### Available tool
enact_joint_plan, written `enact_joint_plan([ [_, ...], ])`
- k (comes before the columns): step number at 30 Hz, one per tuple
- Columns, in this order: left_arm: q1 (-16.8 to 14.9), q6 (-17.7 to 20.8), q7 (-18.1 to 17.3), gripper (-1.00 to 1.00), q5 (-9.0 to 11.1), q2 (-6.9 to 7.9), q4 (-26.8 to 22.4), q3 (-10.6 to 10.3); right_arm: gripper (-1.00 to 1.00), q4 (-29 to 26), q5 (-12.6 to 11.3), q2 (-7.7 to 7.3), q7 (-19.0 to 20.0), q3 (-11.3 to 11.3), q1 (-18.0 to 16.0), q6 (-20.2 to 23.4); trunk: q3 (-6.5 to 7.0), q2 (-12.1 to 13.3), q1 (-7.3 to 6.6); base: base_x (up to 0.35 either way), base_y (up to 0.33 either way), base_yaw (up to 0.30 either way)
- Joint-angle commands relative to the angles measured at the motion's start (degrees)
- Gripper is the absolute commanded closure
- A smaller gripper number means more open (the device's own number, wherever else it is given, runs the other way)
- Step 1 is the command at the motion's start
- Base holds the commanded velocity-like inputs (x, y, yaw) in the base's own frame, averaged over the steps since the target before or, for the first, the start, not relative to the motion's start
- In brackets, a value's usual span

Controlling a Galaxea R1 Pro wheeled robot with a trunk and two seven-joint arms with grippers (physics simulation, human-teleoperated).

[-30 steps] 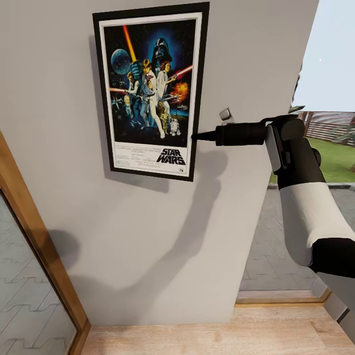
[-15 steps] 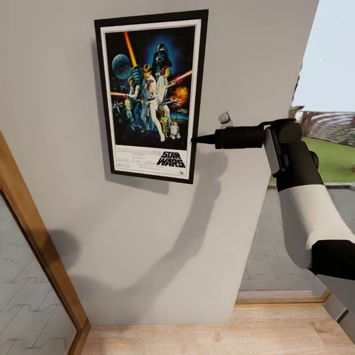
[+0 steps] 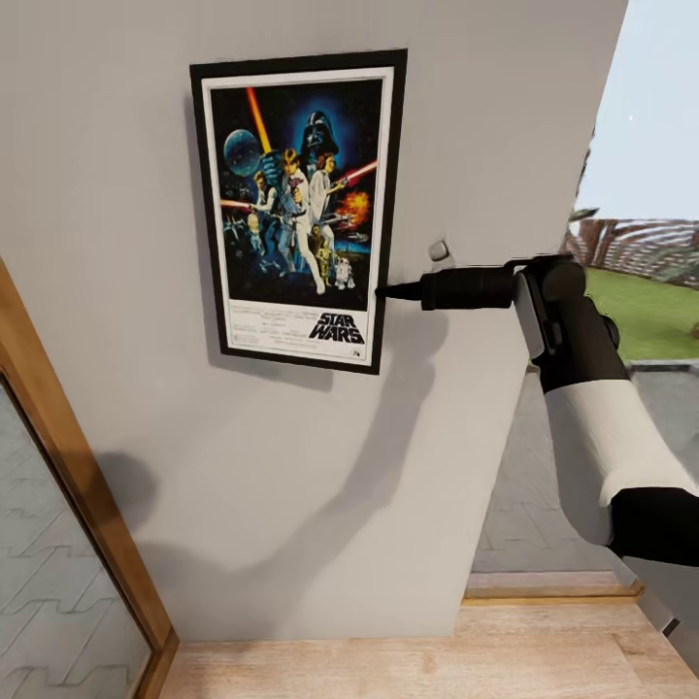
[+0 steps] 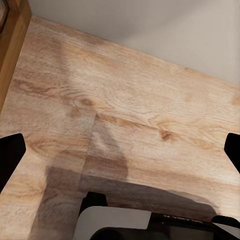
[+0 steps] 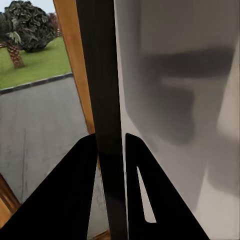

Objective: Pick up the poster from the kitchen countertop and hang it on one of the wall nails in the kitchen.

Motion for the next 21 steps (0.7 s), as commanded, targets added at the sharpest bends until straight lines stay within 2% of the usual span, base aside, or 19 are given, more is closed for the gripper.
enact_joint_plan([
  [1, -0.06, -0.26, -0.15, -1.00, 0.41, 0.02, 0.06, -0.48, 1.00, -0.01, -0.19, -0.04, 0.16, 0.07, 0.10, 0.12, -0.14, -0.14, 0.04, 0.000, 0.000, 0.000],
  [9, -0.06, -0.26, -0.15, -1.00, 0.41, 0.02, 0.06, -0.48, 1.00, -0.03, -0.15, -0.04, 2.61, 0.04, 2.04, -1.50, -0.14, -0.14, 0.04, 0.000, 0.000, 0.000],
  [21, -0.06, -0.26, -0.14, -1.00, 0.41, 0.02, 0.06, -0.48, 1.00, -1.24, -0.15, -0.04, 3.00, 0.06, 4.23, -1.71, -0.14, -0.14, 0.04, 0.000, 0.000, 0.000],
])
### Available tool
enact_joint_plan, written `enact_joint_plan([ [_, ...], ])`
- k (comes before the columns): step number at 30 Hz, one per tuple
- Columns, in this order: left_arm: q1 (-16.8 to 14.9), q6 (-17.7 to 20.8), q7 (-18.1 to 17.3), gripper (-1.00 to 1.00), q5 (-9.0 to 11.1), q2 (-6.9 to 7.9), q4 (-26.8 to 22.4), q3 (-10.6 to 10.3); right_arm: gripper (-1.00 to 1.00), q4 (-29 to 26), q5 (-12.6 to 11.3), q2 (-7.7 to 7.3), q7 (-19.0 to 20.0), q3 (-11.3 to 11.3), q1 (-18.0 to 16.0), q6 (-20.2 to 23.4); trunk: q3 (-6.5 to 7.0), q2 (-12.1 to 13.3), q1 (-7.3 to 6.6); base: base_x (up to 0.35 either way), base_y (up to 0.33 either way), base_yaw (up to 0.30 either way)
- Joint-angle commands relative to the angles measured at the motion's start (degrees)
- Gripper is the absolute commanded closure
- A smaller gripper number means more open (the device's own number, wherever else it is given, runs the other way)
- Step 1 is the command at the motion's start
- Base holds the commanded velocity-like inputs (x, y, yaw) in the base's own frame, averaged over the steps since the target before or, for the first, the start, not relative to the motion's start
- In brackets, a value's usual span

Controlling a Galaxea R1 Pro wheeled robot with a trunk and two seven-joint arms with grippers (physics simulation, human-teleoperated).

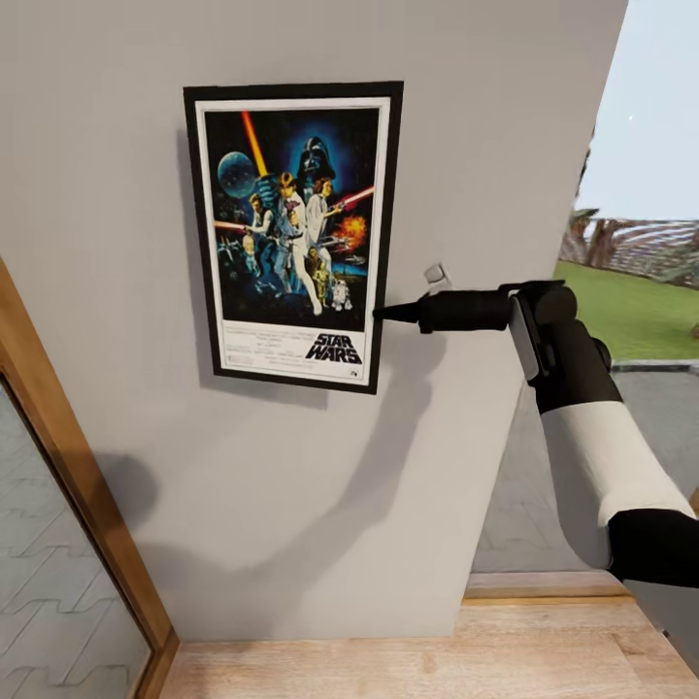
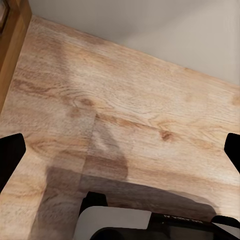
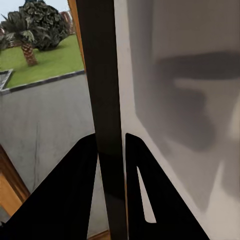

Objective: Pick up the poster from the kitchen countertop and hang it on one of the wall nails in the kitchen.

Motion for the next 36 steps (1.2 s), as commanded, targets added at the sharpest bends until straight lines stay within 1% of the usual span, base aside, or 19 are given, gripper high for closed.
enact_joint_plan([
  [1, -0.06, -0.26, -0.16, -1.00, 0.41, 0.02, 0.06, -0.48, 1.00, -0.12, -0.17, -0.04, 0.14, 0.08, -0.01, 0.58, -0.14, -0.14, 0.04, 0.000, 0.000, 0.000],
  [6, -0.06, -0.26, -0.11, -1.00, 0.41, 0.02, 0.06, -0.48, 1.00, -0.85, -0.17, -0.04, 0.15, 0.01, 0.74, 0.57, -0.14, -0.14, 0.04, 0.000, 0.000, 0.000],
  [12, -0.06, -0.30, -0.10, -1.00, 0.41, 0.02, 0.06, -0.48, 1.00, -1.12, -0.17, -0.04, 0.15, 0.00, 0.81, 0.57, -0.14, -0.14, 0.04, 0.010, 0.009, 0.000],
  [20, -0.06, -0.34, -0.10, -1.00, 0.41, 0.02, 0.06, -0.48, 1.00, -1.31, -0.17, -0.04, 0.15, 0.00, 0.82, 0.57, -0.14, -0.14, 0.04, 0.107, 0.138, 0.000],
  [29, -0.06, -0.35, -0.12, -1.00, 0.41, 0.02, 0.06, -0.48, 1.00, -2.05, -0.17, -0.04, 0.15, 0.00, 0.82, 0.62, -0.14, -0.14, 0.04, 0.030, 0.037, 0.000],
  [36, -0.06, -0.35, -0.12, -1.00, 0.41, 0.02, 0.06, -0.48, 1.00, -3.03, -0.17, -0.04, 0.15, -0.10, 0.82, 0.72, -0.14, -0.14, 0.04, 0.091, 0.107, 0.000],
])
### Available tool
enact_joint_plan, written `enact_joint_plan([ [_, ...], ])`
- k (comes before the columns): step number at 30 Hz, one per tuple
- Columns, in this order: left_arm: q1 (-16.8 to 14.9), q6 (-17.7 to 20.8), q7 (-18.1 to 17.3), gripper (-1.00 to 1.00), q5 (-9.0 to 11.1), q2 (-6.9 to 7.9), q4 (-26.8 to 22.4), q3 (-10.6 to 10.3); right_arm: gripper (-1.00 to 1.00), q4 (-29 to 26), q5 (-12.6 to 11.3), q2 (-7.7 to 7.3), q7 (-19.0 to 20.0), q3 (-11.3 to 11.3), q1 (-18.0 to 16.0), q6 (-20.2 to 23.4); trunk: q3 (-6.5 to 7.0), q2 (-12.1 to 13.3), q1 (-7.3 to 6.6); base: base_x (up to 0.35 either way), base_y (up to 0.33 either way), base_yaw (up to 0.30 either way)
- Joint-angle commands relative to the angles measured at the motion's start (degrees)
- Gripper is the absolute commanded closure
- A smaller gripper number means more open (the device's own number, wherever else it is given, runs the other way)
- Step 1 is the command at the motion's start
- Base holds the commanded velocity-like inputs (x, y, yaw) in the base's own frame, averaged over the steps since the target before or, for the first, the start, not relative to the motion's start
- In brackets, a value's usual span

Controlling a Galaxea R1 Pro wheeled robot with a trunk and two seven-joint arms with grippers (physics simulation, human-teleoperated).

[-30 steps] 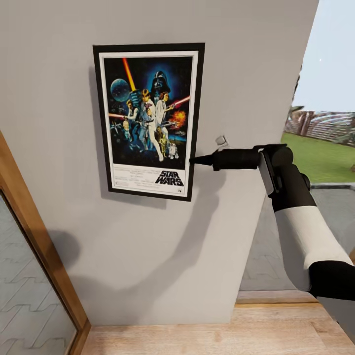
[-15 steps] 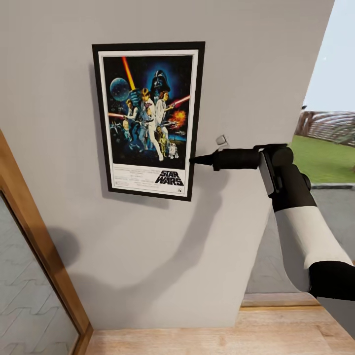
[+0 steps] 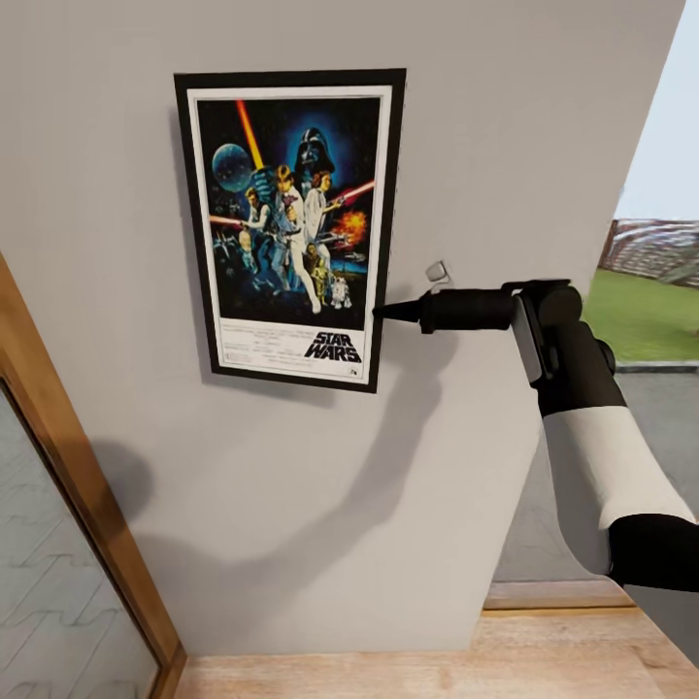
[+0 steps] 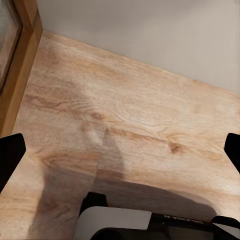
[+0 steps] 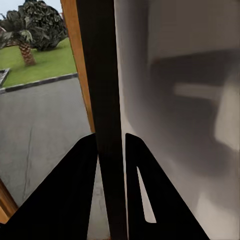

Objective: Pick up the poster from the kitchen countertop and hang it on one of the wall nails in the kitchen.

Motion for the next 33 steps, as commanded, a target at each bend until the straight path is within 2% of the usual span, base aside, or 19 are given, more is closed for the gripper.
enact_joint_plan([
  [1, -0.06, -0.26, -0.16, -1.00, 0.41, 0.02, 0.06, -0.48, 1.00, -0.03, -0.18, -0.03, 0.14, 0.05, -0.07, 0.60, -0.14, -0.13, 0.04, 0.049, 0.057, 0.000],
  [33, -0.06, -0.26, -0.13, -1.00, 0.41, 0.02, 0.06, -0.48, 1.00, -0.16, -0.18, -0.03, 0.11, 0.00, -0.07, 0.60, -0.14, -0.13, 0.04, 0.005, 0.026, 0.000],
])
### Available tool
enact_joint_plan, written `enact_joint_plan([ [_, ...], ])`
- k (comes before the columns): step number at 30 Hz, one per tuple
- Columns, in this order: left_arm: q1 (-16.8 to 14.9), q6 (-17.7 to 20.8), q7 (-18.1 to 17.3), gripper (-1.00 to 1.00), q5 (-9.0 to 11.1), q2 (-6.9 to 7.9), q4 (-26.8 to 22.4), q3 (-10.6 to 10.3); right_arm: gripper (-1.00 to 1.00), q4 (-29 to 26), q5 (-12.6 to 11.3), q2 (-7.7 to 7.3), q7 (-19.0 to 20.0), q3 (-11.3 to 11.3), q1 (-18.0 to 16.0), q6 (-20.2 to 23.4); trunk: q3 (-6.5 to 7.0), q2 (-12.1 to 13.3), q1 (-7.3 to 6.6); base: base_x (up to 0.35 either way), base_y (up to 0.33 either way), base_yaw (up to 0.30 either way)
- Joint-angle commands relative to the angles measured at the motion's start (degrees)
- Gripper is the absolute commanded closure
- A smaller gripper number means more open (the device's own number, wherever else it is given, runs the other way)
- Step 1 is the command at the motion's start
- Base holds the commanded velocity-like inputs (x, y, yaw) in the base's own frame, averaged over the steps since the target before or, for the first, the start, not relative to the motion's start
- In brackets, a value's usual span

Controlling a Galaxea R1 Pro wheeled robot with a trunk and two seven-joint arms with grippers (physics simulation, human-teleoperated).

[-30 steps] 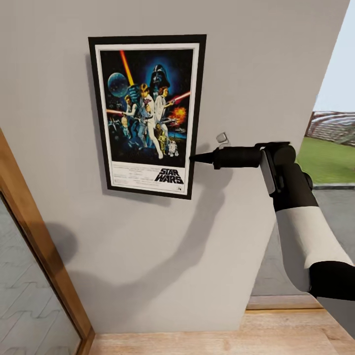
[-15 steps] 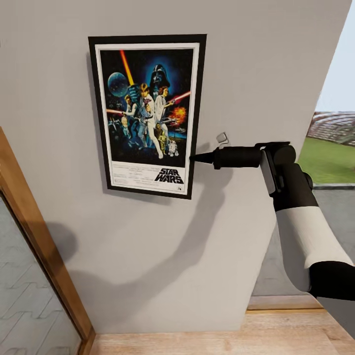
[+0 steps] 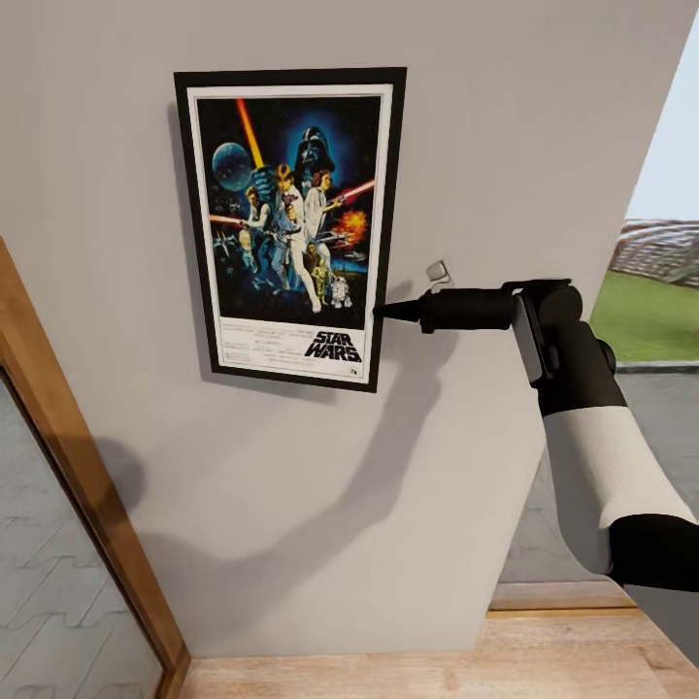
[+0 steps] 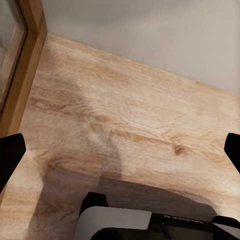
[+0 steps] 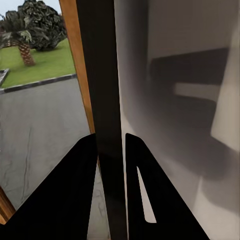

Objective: Pick up the poster from the kitchen countertop and hang it on one of the wall nails in the kitchen.

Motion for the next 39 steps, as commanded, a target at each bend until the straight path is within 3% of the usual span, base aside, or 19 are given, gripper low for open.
enact_joint_plan([
  [1, -0.06, -0.26, -0.15, -1.00, 0.41, 0.02, 0.06, -0.48, 1.00, 0.00, -0.18, -0.04, 0.15, 0.07, -0.07, 0.57, -0.14, -0.14, 0.04, 0.000, 0.002, 0.000],
  [39, -0.06, -0.26, -0.14, -1.00, 0.41, 0.02, 0.06, -0.46, 1.00, 0.00, -0.12, -0.04, 0.09, 0.00, -0.07, 0.61, -0.14, -0.14, 0.04, 0.000, 0.000, 0.000],
])
